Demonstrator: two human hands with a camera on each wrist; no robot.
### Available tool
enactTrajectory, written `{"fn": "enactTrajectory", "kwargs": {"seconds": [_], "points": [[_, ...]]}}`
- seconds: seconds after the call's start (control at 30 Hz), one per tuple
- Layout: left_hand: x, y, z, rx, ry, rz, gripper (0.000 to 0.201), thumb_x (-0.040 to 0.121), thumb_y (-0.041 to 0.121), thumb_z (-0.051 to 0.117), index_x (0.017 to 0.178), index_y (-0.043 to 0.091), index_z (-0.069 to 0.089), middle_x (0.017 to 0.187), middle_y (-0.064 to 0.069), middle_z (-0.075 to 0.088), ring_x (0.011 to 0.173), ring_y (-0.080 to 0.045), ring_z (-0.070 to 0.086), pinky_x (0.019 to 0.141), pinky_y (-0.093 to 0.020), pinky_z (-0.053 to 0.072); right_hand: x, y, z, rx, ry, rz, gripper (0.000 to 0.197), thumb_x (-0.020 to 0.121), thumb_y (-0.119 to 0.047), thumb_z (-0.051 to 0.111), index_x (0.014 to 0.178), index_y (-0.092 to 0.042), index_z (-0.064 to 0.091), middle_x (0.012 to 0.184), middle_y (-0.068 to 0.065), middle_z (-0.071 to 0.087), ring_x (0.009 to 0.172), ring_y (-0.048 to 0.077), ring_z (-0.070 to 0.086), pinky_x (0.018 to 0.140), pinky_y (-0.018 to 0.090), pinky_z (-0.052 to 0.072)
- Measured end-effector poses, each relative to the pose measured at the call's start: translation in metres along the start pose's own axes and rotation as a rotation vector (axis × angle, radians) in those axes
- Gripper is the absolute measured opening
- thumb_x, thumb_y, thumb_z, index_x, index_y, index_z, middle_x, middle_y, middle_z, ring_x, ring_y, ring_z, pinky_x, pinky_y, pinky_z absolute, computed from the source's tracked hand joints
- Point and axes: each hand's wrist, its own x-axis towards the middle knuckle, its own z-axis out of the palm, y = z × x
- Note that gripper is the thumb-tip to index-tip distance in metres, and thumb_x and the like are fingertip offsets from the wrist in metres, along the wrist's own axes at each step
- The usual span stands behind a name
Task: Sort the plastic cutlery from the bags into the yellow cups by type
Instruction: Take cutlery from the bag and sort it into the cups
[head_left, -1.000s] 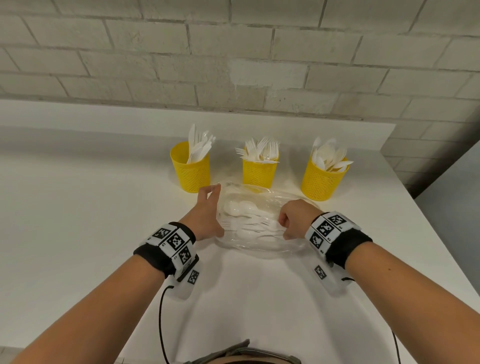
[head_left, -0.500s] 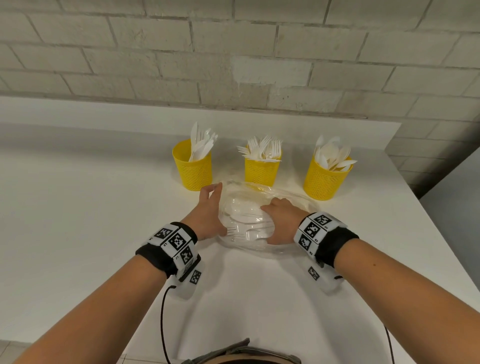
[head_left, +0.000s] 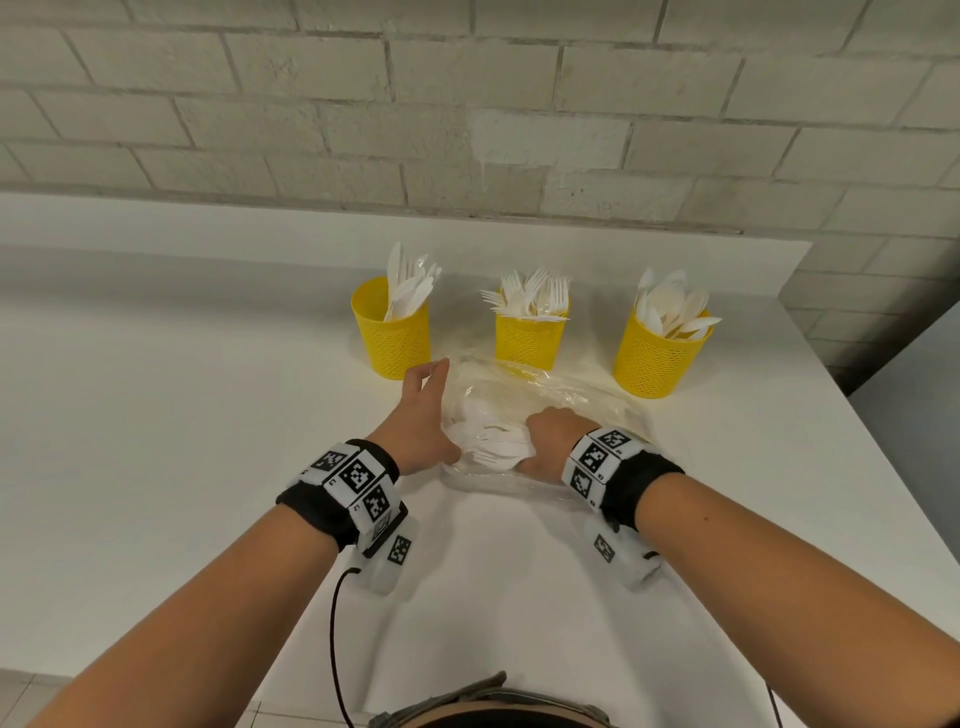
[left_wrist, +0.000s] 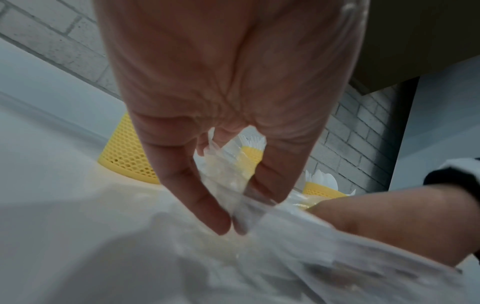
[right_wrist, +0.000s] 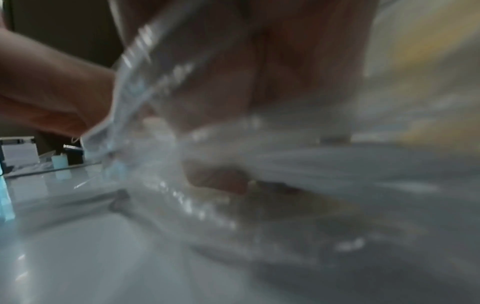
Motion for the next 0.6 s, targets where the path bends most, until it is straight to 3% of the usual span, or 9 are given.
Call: {"fn": "enactTrajectory", "kwargs": {"seconds": [0.1,0.2,0.27,0.37,0.43,0.5,0.53,0.6], "points": [[0.0,-0.004,0.0,0.006,0.054,-0.028,0.109,0.07,-0.005,0.073,0.152,0.013,0.005,0.149,-0.008,0.008,0.105,-0.021,0.046,0.087,-0.021,0.038,-0.003,0.012,-0.011,0.119,0.035,0.01,0.044,0.09,-0.036,0.055,0.121,-0.007,0.046,0.117,0.014,0.059,0.105,0.031,0.058,0.083,0.034,0.045],[0.002,-0.011,-0.002,0.045,0.121,-0.053,0.106,0.07,-0.002,0.074,0.151,0.013,0.008,0.144,-0.011,0.013,0.103,-0.028,0.051,0.09,-0.028,0.044,-0.008,0.026,-0.02,0.282,0.164,-0.007,0.043,0.089,-0.029,0.058,0.122,-0.005,0.042,0.115,0.016,0.06,0.104,0.033,0.058,0.075,0.031,0.04],[0.003,-0.013,-0.003,0.086,0.154,-0.074,0.103,0.071,0.002,0.074,0.151,0.012,0.009,0.142,-0.012,0.014,0.106,-0.034,0.053,0.093,-0.033,0.046,-0.013,0.035,-0.022,0.404,0.219,-0.027,0.041,0.089,-0.027,0.061,0.119,-0.006,0.044,0.109,0.014,0.061,0.098,0.03,0.058,0.071,0.027,0.035],[0.006,-0.016,-0.004,0.113,0.164,-0.099,0.1,0.074,0.007,0.074,0.151,0.013,0.01,0.142,-0.013,0.016,0.106,-0.036,0.055,0.097,-0.039,0.047,-0.018,0.039,-0.026,0.587,0.283,-0.042,0.039,0.086,-0.032,0.065,0.117,-0.014,0.05,0.095,-0.001,0.058,0.079,0.02,0.054,0.068,0.024,0.036],[0.006,-0.014,-0.005,0.141,0.17,-0.129,0.097,0.076,0.015,0.073,0.151,0.016,0.013,0.143,-0.012,0.017,0.117,-0.037,0.048,0.101,-0.042,0.043,-0.019,0.036,-0.034,0.708,0.35,-0.061,0.03,0.087,-0.035,0.063,0.113,-0.023,0.052,0.08,-0.006,0.061,0.063,0.018,0.056,0.059,0.022,0.042],[0.004,-0.01,-0.007,0.199,0.208,-0.154,0.087,0.078,0.025,0.072,0.149,0.022,0.021,0.146,-0.012,0.018,0.131,-0.035,0.032,0.106,-0.043,0.037,-0.02,0.029,-0.044,0.81,0.416,-0.096,0.017,0.089,-0.034,0.06,0.103,-0.029,0.052,0.064,-0.009,0.059,0.055,0.013,0.057,0.054,0.01,0.041],[0.002,-0.007,-0.009,0.234,0.245,-0.144,0.081,0.079,0.029,0.071,0.147,0.025,0.028,0.147,-0.011,0.018,0.134,-0.034,0.025,0.108,-0.043,0.033,-0.022,0.023,-0.051,0.873,0.441,-0.119,0.008,0.091,-0.033,0.059,0.095,-0.028,0.053,0.06,-0.007,0.059,0.055,0.01,0.056,0.054,0.006,0.039],[-0.003,-0.002,-0.012,0.279,0.349,-0.053,0.068,0.078,0.033,0.071,0.14,0.029,0.041,0.148,-0.01,0.022,0.135,-0.031,0.021,0.109,-0.041,0.03,-0.023,0.011,-0.062,0.975,0.484,-0.179,0.022,0.095,-0.029,0.054,0.078,-0.015,0.06,0.059,-0.001,0.06,0.055,0.002,0.054,0.061,0.003,0.039]]}}
